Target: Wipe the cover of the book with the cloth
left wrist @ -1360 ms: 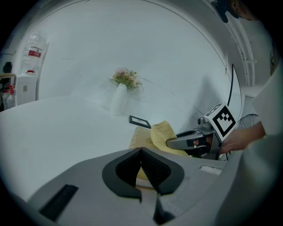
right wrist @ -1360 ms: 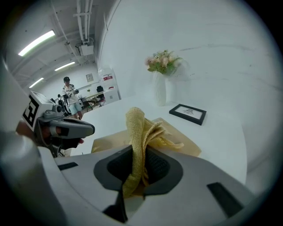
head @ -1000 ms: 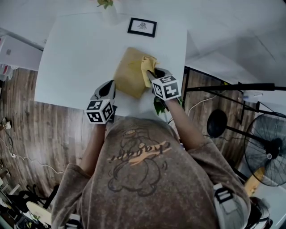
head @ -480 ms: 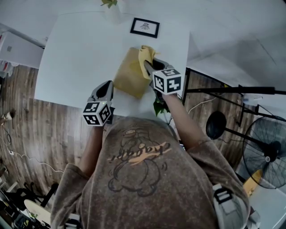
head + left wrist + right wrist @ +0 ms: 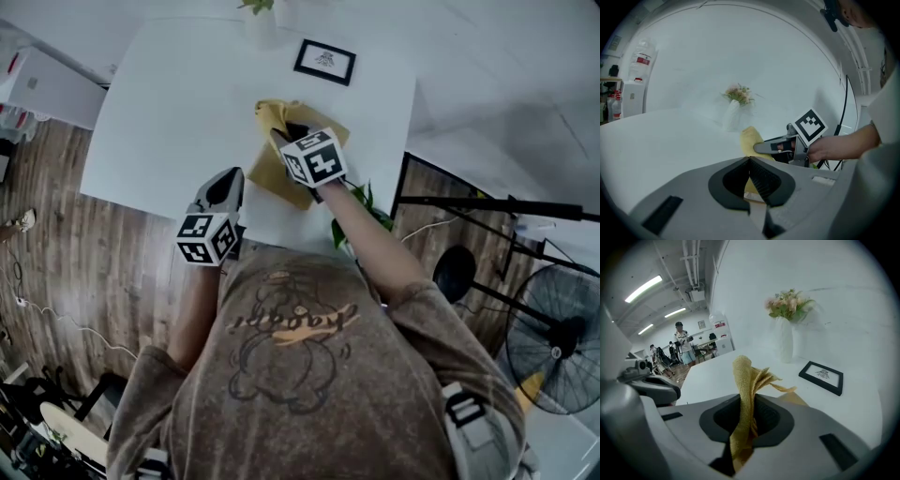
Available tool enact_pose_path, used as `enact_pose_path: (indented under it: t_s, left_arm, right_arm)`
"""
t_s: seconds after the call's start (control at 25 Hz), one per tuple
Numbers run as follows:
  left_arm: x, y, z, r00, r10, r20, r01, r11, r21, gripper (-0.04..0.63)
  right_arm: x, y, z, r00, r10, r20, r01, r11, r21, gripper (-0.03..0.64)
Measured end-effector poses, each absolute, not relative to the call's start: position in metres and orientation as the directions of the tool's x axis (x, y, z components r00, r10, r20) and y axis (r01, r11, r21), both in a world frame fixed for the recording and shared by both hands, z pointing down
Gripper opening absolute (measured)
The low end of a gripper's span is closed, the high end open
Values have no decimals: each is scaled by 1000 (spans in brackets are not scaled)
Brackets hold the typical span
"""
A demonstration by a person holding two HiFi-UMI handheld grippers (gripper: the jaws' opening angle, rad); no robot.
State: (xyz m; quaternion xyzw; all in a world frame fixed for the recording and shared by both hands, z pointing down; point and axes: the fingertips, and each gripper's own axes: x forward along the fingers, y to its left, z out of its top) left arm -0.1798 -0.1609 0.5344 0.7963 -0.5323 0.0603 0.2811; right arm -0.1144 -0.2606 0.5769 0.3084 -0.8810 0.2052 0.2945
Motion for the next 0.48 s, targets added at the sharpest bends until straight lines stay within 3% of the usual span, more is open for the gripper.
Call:
enact_pose_path:
  t_s: [0.48]
  left_arm:
    - [-182,-163,532,439,-809,392,-877,-291,381,3]
  right_arm:
    - [-56,-280,592,-533,-475,700,-747,653,-126,66]
